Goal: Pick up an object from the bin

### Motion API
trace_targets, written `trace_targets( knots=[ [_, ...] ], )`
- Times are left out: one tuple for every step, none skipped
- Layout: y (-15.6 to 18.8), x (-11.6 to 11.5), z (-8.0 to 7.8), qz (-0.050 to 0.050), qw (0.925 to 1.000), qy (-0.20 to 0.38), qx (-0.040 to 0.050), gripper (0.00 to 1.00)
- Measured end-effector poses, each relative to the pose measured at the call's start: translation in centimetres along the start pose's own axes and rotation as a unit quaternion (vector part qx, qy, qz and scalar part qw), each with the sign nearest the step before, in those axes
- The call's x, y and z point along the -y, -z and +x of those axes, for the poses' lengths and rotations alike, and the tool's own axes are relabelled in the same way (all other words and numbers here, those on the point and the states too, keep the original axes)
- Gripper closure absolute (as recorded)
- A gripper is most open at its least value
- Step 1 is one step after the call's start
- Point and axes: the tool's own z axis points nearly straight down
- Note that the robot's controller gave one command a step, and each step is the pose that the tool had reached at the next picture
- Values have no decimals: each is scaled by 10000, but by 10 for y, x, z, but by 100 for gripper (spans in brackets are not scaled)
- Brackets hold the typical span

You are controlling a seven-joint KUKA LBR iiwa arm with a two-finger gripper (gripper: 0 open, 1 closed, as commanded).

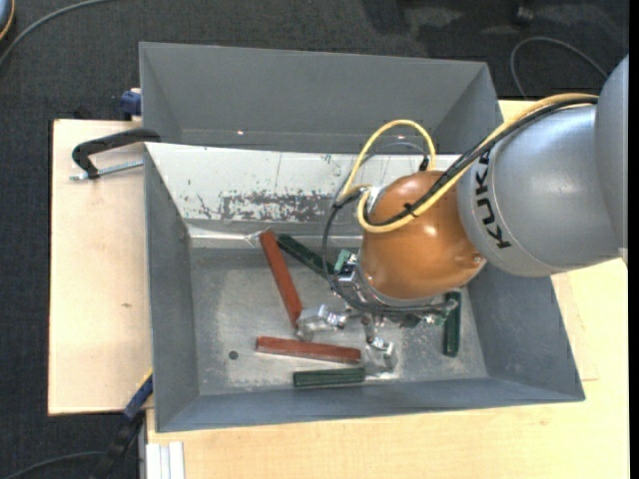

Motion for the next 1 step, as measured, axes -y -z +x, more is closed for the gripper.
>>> trace_targets(
  knots=[
    [0,-31,-101,7,9743,2251,6,0]
  ],
)
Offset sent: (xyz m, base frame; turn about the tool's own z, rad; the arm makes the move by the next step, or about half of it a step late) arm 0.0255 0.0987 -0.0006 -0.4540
